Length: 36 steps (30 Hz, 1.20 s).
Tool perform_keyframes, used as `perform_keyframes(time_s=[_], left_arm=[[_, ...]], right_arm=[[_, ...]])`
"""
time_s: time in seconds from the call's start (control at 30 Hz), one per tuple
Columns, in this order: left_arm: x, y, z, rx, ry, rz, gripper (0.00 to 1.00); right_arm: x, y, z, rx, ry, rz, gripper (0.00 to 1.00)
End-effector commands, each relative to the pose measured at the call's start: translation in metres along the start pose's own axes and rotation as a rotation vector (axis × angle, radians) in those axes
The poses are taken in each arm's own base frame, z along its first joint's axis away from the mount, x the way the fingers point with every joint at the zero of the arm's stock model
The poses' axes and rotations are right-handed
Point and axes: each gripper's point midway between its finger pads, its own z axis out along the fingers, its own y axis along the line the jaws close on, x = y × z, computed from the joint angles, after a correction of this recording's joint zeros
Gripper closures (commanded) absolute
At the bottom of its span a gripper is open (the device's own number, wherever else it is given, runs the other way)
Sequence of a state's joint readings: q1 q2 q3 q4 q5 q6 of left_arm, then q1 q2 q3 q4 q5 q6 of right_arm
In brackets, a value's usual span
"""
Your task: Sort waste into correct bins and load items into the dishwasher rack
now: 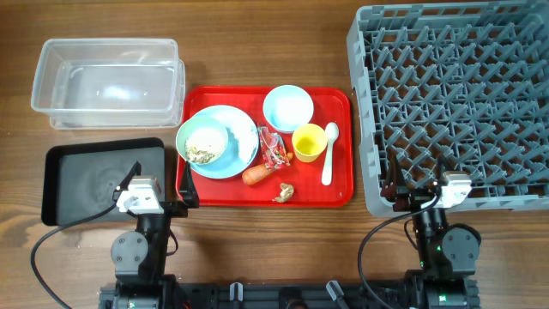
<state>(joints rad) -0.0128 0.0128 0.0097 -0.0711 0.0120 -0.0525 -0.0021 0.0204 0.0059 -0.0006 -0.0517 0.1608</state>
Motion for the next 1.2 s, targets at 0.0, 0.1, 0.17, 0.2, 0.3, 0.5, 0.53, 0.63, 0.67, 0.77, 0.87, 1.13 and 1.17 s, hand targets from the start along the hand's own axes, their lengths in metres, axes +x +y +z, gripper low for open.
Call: perform_keyframes(time_s=[0.0,0.1,0.17,0.2,0.3,0.5,0.53,0.63,0.67,0.77,0.87,1.13,1.17], left_arm=[[0.0016,0.0022,0.0,-0.009,0.002,0.019,0.0],[0.0016,0.0022,0.0,-0.009,0.002,0.018,0.0],[0.0016,0.0022,0.0,-0.009,0.002,0.019,0.0],[0.0016,0.0022,0.0,-0.009,0.002,0.018,0.0],[0.0016,0.0022,0.0,-0.009,0.002,0.018,0.0],[0.0016,0.0022,0.0,-0.009,0.002,0.018,0.0],[0.0017,0.0022,0.0,-0.009,0.002,0.018,0.0],[0.0017,0.0022,0.0,-0.009,0.002,0.018,0.0],[0.0017,0.0022,0.0,-0.009,0.002,0.018,0.0],[0.0017,0.0022,0.0,-0.009,0.002,0.018,0.0],[0.0017,0.0022,0.0,-0.009,0.002,0.018,0.0],[0.0015,0.0022,0.0,-0.009,0.002,0.018,0.0],[0.0015,0.0023,0.0,-0.009,0.002,0.019,0.0]], right_arm=[[0.0011,0.0024,0.0003,-0.012,0.004,0.015,0.01],[0.0011,0.0024,0.0003,-0.012,0.004,0.015,0.0],[0.0011,0.0024,0.0003,-0.012,0.004,0.015,0.0],[0.0011,0.0024,0.0003,-0.012,0.004,0.015,0.0],[0.0011,0.0024,0.0003,-0.012,0.004,0.015,0.0],[0.0011,0.0024,0.0003,-0.012,0.004,0.015,0.0],[0.0011,0.0024,0.0003,-0.012,0.004,0.015,0.0],[0.0011,0.0024,0.0003,-0.012,0.004,0.015,0.0],[0.001,0.0024,0.0003,-0.012,0.004,0.016,0.0],[0.0011,0.0024,0.0003,-0.012,0.004,0.015,0.0],[0.001,0.0024,0.0003,-0.012,0.004,0.015,0.0],[0.001,0.0025,0.0003,-0.013,0.005,0.086,0.0],[0.001,0.0026,0.0003,-0.013,0.005,0.087,0.0]])
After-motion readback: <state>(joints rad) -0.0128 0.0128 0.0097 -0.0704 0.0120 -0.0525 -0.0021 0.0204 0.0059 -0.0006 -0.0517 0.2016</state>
